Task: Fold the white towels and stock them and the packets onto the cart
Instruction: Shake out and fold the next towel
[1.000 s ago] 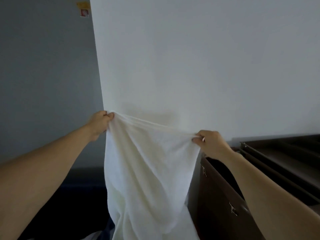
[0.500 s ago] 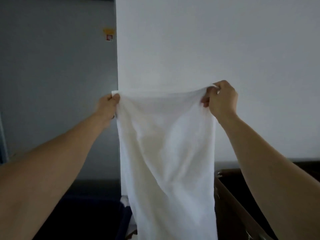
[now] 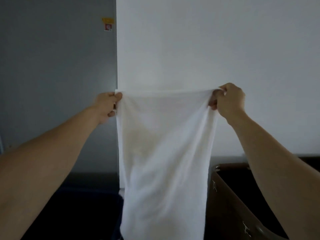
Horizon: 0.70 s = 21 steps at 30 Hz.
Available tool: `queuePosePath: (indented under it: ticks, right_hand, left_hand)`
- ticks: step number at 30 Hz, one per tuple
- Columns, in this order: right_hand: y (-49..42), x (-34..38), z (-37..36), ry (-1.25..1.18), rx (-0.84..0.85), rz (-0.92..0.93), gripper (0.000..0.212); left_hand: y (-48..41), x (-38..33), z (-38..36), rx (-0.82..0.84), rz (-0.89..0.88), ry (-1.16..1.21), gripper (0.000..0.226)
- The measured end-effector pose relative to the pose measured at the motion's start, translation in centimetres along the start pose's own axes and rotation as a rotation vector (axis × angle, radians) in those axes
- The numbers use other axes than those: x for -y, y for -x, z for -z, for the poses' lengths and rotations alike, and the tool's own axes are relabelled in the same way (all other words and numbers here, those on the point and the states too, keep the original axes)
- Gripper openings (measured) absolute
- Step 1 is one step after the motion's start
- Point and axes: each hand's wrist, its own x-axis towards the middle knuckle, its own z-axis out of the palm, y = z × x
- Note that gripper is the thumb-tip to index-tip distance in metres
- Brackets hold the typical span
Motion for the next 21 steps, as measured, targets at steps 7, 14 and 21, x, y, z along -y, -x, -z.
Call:
queuePosePath:
  ticks: [7,14,21]
  right_hand:
    - [0.1,-0.2,0.3,-0.008,0.029,0.012,0.014]
    - [-0.3,0.2,1.2,0.015,-0.006,0.080,0.013]
    - [0.2,-1.0,2.3,0.104,0.246,0.048,0.013]
  left_hand:
    - [0.4,-0.7,0.1,0.054,-0.004,0.150,0.018]
    - [0.5,-0.9,0.0,0.072,-0.017,0.218,0.019]
    - [0.9,0.5,2.2,0.181,0.141,0.092,0.019]
